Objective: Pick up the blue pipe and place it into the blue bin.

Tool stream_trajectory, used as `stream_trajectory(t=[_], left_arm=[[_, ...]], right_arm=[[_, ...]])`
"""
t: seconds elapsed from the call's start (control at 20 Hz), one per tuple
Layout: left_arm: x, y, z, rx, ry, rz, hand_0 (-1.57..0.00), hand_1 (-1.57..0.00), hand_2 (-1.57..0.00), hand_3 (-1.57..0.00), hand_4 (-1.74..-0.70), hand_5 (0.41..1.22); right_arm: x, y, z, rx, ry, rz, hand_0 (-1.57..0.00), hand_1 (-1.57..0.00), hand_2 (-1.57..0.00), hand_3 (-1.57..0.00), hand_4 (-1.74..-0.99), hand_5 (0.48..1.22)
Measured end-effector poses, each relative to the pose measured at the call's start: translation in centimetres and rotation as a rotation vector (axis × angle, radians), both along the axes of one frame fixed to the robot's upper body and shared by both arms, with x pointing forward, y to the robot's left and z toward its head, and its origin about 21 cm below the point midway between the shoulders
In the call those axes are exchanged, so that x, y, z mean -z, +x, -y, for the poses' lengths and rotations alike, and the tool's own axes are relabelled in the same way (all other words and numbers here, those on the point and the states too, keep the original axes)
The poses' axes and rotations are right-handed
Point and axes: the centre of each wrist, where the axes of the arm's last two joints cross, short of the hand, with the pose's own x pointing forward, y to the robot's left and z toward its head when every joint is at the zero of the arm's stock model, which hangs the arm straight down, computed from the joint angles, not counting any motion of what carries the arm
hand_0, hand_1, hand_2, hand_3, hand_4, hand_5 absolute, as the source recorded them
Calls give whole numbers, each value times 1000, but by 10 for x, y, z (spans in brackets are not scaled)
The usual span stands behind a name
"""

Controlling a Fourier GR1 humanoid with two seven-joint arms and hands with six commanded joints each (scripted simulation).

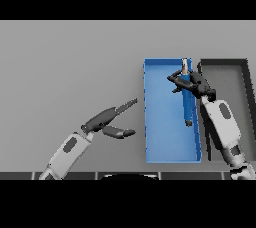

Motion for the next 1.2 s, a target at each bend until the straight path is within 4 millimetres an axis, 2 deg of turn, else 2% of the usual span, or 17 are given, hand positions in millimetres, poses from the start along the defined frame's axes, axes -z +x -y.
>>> stream_trajectory(t=[0.05, 0.1, 0.15, 0.2, 0.3, 0.4, 0.5, 0.75, 1.05, 1.2], left_arm=[[0, -1, -2, 1, -4, 2, 1, 1, 1, 1, -830, 476], [0, 0, -1, 5, -3, 1, 1, 1, 1, 1, -829, 476], [-2, 1, -1, 3, -1, 5, 1, 1, 1, 1, -828, 476], [0, -1, -1, 11, -10, 5, 1, 1, 1, 1, -828, 476], [1, -2, -2, 2, -9, -1, 1, 1, 1, 1, -827, 477], [0, -1, -2, -1, -17, 9, 1, 1, 1, 1, -829, 477], [0, -2, -2, 8, -25, 9, 1, 1, 1, 1, -831, 473], [-2, -4, -1, 6, -13, 7, 1, 1, 1, 1, -829, 471], [-3, -6, -2, -1, -6, 12, 1, 1, 1, 1, -826, 472], [-5, -11, -1, 3, -8, 19, 1, 1, 1, 1, -826, 474]], right_arm=[[3, 4, 1, 35, 8, -52, -1172, -1106, -1066, -646, -1477, 1178], [5, 4, -2, 35, 21, -97, -937, -884, -853, -516, -1404, 1159], [7, 5, -4, 38, 32, -142, -749, -707, -682, -413, -1344, 1172], [11, 5, -6, 43, 28, -179, -599, -566, -545, -330, -1302, 1182], [2, 1, -10, -24, 6, -190, -383, -362, -349, -211, -1234, 1091], [-3, -2, -14, -131, -99, -161, -246, -231, -223, -135, -1204, 1002], [-4, -6, -15, -163, -152, -141, -157, -148, -142, -86, -1196, 933], [-6, -7, -17, -187, -200, -134, -63, -48, -46, -27, -1188, 818], [-2, -9, -19, -173, -211, -108, -20, -15, -14, -8, -1186, 772], [-8, -9, -18, -183, -206, -99, -20, -15, -14, -8, -1186, 769]])
